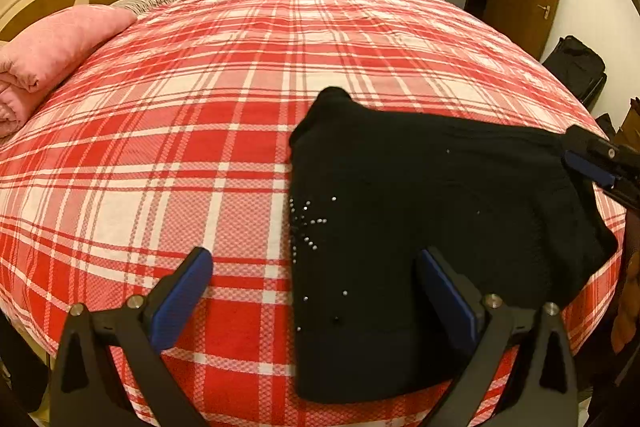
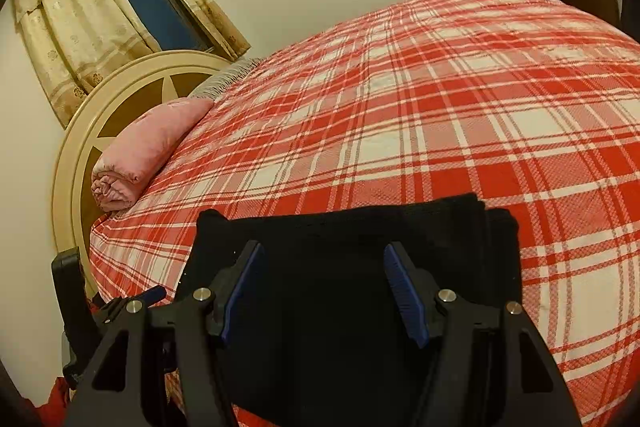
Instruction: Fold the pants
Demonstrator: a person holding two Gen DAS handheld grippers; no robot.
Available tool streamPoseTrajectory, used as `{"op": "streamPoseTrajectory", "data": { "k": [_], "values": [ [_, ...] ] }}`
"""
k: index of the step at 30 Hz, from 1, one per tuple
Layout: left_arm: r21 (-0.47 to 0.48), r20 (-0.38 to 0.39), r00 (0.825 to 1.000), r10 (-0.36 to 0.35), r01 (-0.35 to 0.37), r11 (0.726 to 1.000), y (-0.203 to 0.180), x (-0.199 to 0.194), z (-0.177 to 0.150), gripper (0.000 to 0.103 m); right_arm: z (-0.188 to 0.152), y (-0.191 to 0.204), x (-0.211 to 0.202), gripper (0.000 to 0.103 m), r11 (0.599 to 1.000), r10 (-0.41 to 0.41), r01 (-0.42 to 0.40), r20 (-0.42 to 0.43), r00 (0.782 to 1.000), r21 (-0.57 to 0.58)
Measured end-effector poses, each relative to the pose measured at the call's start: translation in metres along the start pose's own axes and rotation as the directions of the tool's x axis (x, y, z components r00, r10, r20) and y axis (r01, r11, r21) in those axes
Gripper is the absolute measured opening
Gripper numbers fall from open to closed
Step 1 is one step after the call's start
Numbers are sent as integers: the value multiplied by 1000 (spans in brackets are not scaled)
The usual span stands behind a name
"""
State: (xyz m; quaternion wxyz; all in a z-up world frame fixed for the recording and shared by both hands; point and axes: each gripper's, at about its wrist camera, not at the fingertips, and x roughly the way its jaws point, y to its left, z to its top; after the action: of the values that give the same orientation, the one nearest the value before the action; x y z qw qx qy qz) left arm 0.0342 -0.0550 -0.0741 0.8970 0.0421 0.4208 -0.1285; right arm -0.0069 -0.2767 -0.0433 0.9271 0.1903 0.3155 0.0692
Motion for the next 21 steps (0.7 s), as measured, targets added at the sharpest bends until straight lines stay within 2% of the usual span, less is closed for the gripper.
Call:
{"op": "streamPoseTrajectory", "data": {
  "k": [6, 10, 12, 17, 21],
  "values": [
    [-25, -9, 1000, -21, 20, 999, 2, 1, -2, 103, -4, -22, -30, 64, 994, -111, 110, 62, 992, 17],
    [-33, -13, 999, -48, 48, 998, 5, -1, -1, 103, -13, -48, -50, 62, 983, -176, 173, 52, 983, 64],
    [-3, 11, 999, -36, 36, 999, 2, -6, 2, 103, -21, -60, -60, 60, 975, -207, 203, 42, 977, 86],
    [94, 101, 995, -16, 6, 996, -19, -23, 11, 102, -33, -79, -67, 60, 967, -221, 215, 33, 975, 140],
    [131, 147, 987, -59, 40, 991, -32, -34, 21, 102, -30, -82, -73, 60, 968, -207, 195, 61, 976, 155]
  ]
}}
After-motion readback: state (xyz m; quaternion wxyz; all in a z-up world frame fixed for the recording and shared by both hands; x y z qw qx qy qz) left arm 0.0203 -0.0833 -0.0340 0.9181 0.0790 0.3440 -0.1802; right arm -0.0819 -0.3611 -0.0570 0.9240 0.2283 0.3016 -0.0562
